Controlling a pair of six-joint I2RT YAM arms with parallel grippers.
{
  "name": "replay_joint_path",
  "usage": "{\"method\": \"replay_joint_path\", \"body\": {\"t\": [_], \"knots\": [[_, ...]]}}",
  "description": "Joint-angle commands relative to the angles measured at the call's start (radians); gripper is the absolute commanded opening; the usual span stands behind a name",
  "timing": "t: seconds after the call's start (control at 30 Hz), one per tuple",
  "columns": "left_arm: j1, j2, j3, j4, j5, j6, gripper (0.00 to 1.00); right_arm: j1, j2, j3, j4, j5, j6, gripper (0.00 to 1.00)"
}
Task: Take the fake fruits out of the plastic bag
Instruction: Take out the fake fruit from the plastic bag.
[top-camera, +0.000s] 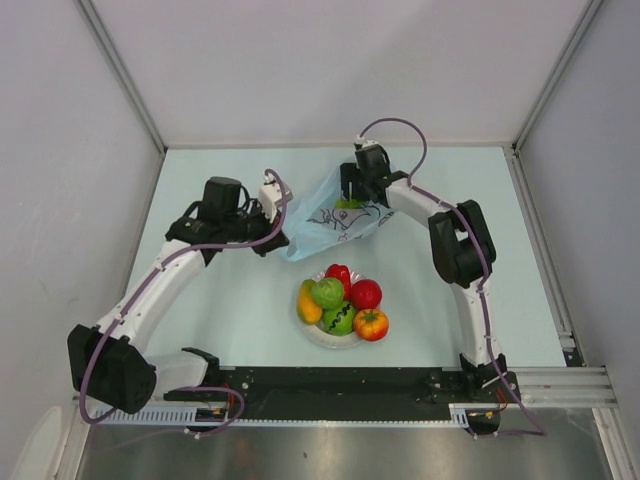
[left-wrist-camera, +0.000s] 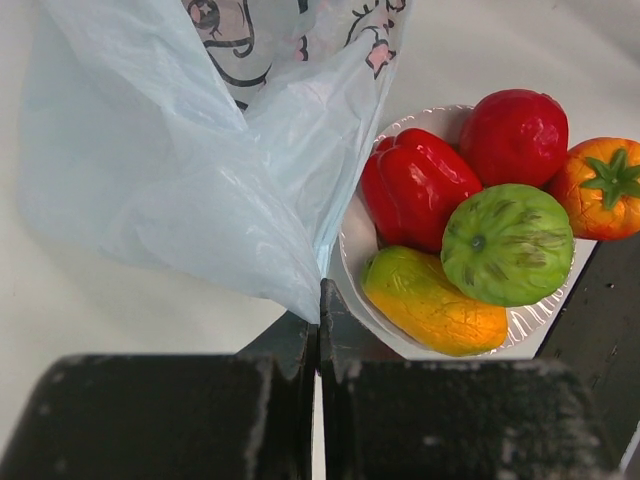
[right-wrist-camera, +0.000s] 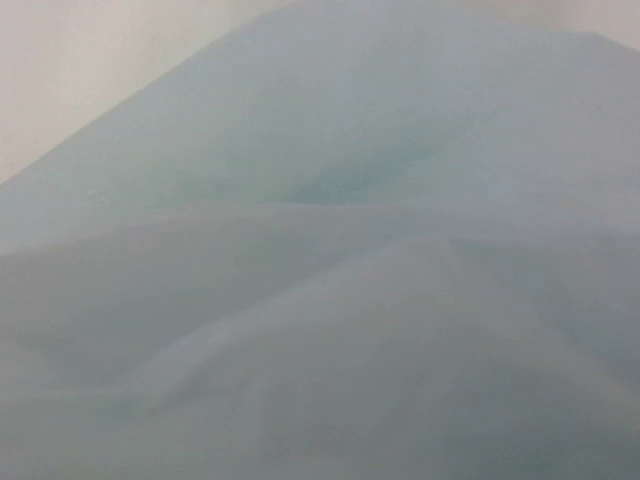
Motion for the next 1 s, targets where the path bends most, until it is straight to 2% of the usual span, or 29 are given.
{"method": "replay_joint_path", "body": {"t": [0.0, 0.1, 0.17, 0.23, 0.33, 0.4, 0.63, 0.73, 0.77, 0.87, 0.93, 0.97], "knots": [[0.006, 0.019, 0.035, -0.03, 0.013, 0.021, 0.0, -0.007, 0.059, 0.091, -0.032, 0.013, 0.058, 0.79], [0.006, 0.03, 0.047, -0.03, 0.004, 0.021, 0.0, -0.01, 0.075, 0.097, -0.021, -0.017, 0.071, 0.76], [0.012, 0.036, 0.053, -0.028, 0.004, 0.016, 0.0, -0.013, 0.082, 0.096, -0.012, -0.042, 0.073, 0.68], [0.018, 0.045, 0.058, -0.028, 0.007, 0.013, 0.0, -0.02, 0.086, 0.093, 0.008, -0.056, 0.073, 0.64], [0.027, 0.056, 0.065, -0.027, 0.013, 0.002, 0.0, -0.02, 0.086, 0.097, 0.0, -0.065, 0.074, 0.78], [0.028, 0.056, 0.067, -0.024, 0.012, 0.002, 0.0, -0.018, 0.081, 0.093, -0.001, -0.065, 0.07, 0.98], [0.028, 0.062, 0.075, -0.019, 0.009, -0.002, 0.0, -0.007, 0.082, 0.077, 0.007, -0.105, 0.102, 1.0], [0.028, 0.062, 0.078, -0.024, 0.006, 0.001, 0.0, -0.001, 0.09, 0.094, 0.03, -0.128, 0.081, 0.87], [0.028, 0.061, 0.076, -0.025, 0.006, 0.001, 0.0, 0.0, 0.09, 0.097, 0.036, -0.14, 0.07, 0.72], [0.028, 0.058, 0.073, -0.022, -0.001, -0.001, 0.0, 0.005, 0.089, 0.108, 0.05, -0.171, 0.059, 0.5], [0.029, 0.056, 0.068, -0.019, 0.001, 0.001, 0.0, 0.011, 0.081, 0.106, 0.051, -0.18, 0.051, 0.46], [0.029, 0.055, 0.065, -0.018, 0.001, -0.001, 0.01, 0.011, 0.069, 0.097, 0.057, -0.185, 0.041, 0.41]]}}
